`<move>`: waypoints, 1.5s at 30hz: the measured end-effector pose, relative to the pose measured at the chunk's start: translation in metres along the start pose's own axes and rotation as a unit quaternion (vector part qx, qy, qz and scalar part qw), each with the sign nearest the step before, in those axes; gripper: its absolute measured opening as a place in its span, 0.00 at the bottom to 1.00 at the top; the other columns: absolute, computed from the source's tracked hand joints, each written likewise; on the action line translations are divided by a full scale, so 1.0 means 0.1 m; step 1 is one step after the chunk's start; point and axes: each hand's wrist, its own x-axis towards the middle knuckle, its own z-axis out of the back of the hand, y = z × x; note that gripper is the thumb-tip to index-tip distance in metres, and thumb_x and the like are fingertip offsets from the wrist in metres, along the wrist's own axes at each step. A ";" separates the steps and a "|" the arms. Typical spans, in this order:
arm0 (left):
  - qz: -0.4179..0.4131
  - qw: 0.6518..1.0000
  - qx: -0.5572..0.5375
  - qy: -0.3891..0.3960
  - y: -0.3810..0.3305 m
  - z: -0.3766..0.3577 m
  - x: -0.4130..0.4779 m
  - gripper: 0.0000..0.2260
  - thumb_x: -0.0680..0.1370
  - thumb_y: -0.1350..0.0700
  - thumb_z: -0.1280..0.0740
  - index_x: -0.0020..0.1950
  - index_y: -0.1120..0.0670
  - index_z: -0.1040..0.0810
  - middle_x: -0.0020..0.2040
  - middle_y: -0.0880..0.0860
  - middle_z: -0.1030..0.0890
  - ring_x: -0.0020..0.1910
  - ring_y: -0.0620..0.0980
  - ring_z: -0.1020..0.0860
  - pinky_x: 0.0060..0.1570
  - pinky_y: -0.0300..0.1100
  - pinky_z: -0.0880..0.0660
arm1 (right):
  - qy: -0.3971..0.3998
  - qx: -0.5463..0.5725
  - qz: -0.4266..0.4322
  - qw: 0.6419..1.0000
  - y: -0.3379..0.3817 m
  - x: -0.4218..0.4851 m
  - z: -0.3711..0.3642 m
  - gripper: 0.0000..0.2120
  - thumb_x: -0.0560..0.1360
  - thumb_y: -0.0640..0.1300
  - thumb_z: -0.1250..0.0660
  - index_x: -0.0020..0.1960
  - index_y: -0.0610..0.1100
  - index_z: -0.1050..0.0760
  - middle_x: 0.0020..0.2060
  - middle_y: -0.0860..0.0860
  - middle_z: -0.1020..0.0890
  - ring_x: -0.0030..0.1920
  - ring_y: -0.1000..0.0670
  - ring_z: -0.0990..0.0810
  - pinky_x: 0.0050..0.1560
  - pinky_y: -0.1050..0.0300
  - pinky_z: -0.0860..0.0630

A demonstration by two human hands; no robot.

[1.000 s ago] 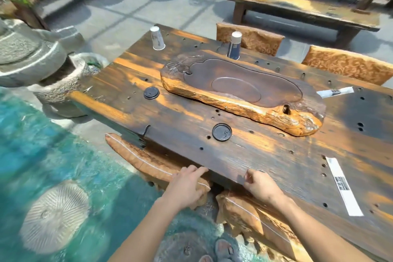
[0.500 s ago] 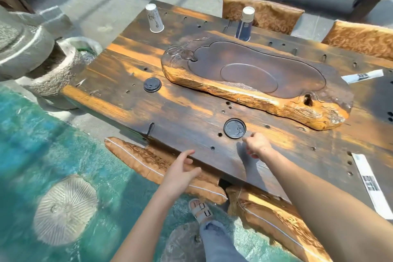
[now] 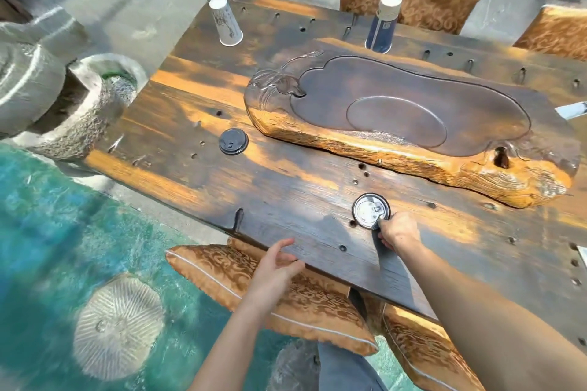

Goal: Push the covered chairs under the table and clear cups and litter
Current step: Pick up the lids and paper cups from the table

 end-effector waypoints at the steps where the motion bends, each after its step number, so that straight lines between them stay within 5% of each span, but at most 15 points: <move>1: 0.002 1.000 -0.006 0.000 -0.02 0.05 0.02 0.20 0.73 0.49 0.27 0.63 0.37 0.23 0.58 0.51 0.19 0.58 0.48 0.20 0.62 0.56 0.22 | 0.001 0.010 -0.001 1.000 0.02 -0.02 -0.03 0.10 0.76 0.42 0.32 0.42 0.37 0.17 0.39 0.38 0.14 0.45 0.37 0.13 0.51 0.39 0.16; 4: 0.009 0.999 -0.044 -0.002 -0.06 0.21 0.07 0.18 0.77 0.53 0.28 0.64 0.38 0.23 0.59 0.52 0.19 0.57 0.49 0.18 0.62 0.54 0.21 | -0.001 0.020 0.022 1.000 0.16 -0.11 -0.15 0.10 0.77 0.42 0.31 0.40 0.38 0.18 0.38 0.39 0.14 0.43 0.38 0.14 0.51 0.41 0.17; 7: 0.017 0.996 -0.085 -0.016 -0.13 0.38 0.09 0.16 0.78 0.53 0.28 0.65 0.42 0.22 0.59 0.53 0.19 0.55 0.49 0.16 0.60 0.51 0.20 | 0.026 0.038 0.066 0.997 0.36 -0.39 -0.29 0.13 0.78 0.42 0.30 0.35 0.42 0.23 0.29 0.45 0.16 0.30 0.46 0.19 0.37 0.49 0.19; 10: 0.019 0.991 -0.133 -0.021 -0.21 0.54 0.13 0.11 0.79 0.52 0.28 0.62 0.46 0.20 0.58 0.54 0.17 0.53 0.50 0.15 0.58 0.48 0.19 | 0.042 0.025 0.141 0.989 0.55 -0.79 -0.47 0.15 0.76 0.41 0.30 0.31 0.44 0.25 0.27 0.45 0.17 0.27 0.49 0.20 0.32 0.52 0.23; 14: 0.009 0.976 -0.216 -0.018 -0.28 0.79 0.17 0.13 0.79 0.50 0.28 0.62 0.51 0.20 0.58 0.55 0.15 0.55 0.52 0.15 0.59 0.48 0.21 | 0.077 -0.004 0.233 0.969 0.76 -1.45 -0.79 0.13 0.74 0.42 0.29 0.33 0.40 0.27 0.27 0.43 0.17 0.31 0.41 0.19 0.37 0.48 0.21; 20: -0.003 0.924 -0.381 0.035 -0.25 1.41 0.09 0.19 0.74 0.64 0.30 0.66 0.63 0.23 0.56 0.64 0.16 0.53 0.60 0.16 0.50 0.50 0.19 | 0.132 -0.014 0.270 0.954 1.09 -2.30 -1.30 0.11 0.76 0.44 0.32 0.36 0.41 0.25 0.27 0.50 0.22 0.30 0.52 0.26 0.34 0.55 0.32; 22: -0.003 0.903 -0.425 0.056 -0.21 1.70 0.05 0.20 0.74 0.66 0.32 0.67 0.63 0.24 0.60 0.67 0.18 0.56 0.62 0.18 0.55 0.54 0.20 | 0.138 -0.002 0.279 0.950 1.24 -2.49 -1.41 0.12 0.77 0.44 0.33 0.39 0.38 0.25 0.29 0.51 0.25 0.31 0.52 0.29 0.36 0.54 0.35; 27: -0.011 0.881 -0.464 0.094 -0.16 2.35 0.00 0.23 0.73 0.66 0.35 0.68 0.64 0.25 0.63 0.70 0.20 0.56 0.64 0.18 0.57 0.57 0.20 | 0.185 0.001 0.318 0.930 1.57 -2.91 -1.76 0.17 0.81 0.50 0.34 0.34 0.48 0.27 0.23 0.57 0.28 0.25 0.58 0.33 0.30 0.61 0.38; 31: -0.020 0.884 -0.461 0.068 -0.23 2.78 -0.04 0.19 0.71 0.62 0.33 0.62 0.63 0.22 0.58 0.67 0.19 0.51 0.61 0.19 0.61 0.61 0.26 | 0.186 0.055 0.315 0.929 1.79 -3.05 -2.00 0.26 0.83 0.61 0.41 0.38 0.41 0.24 0.25 0.51 0.25 0.26 0.54 0.28 0.33 0.61 0.32; 33: -0.029 0.888 -0.456 0.055 -0.25 3.00 -0.02 0.18 0.71 0.60 0.32 0.60 0.61 0.22 0.56 0.66 0.20 0.49 0.60 0.19 0.56 0.58 0.24 | 0.141 0.043 0.317 0.937 1.92 -2.94 -2.09 0.21 0.83 0.56 0.39 0.41 0.41 0.24 0.28 0.51 0.22 0.30 0.51 0.25 0.38 0.52 0.28; 38: 0.018 0.871 -0.490 0.023 -0.34 3.52 0.23 0.17 0.80 0.53 0.32 0.63 0.63 0.23 0.57 0.66 0.20 0.58 0.63 0.22 0.71 0.66 0.33 | 0.009 -0.113 0.339 0.934 2.40 -2.43 -2.32 0.07 0.77 0.47 0.32 0.50 0.44 0.28 0.44 0.47 0.20 0.47 0.44 0.22 0.49 0.47 0.25; 45: 0.050 0.868 -0.495 0.004 -0.78 4.04 0.73 0.23 0.83 0.43 0.39 0.63 0.61 0.20 0.59 0.66 0.19 0.55 0.62 0.21 0.68 0.63 0.30 | -0.062 -0.235 0.289 0.926 3.35 -1.52 -2.55 0.27 0.77 0.47 0.30 0.72 0.42 0.35 0.68 0.38 0.30 0.67 0.33 0.29 0.68 0.41 0.30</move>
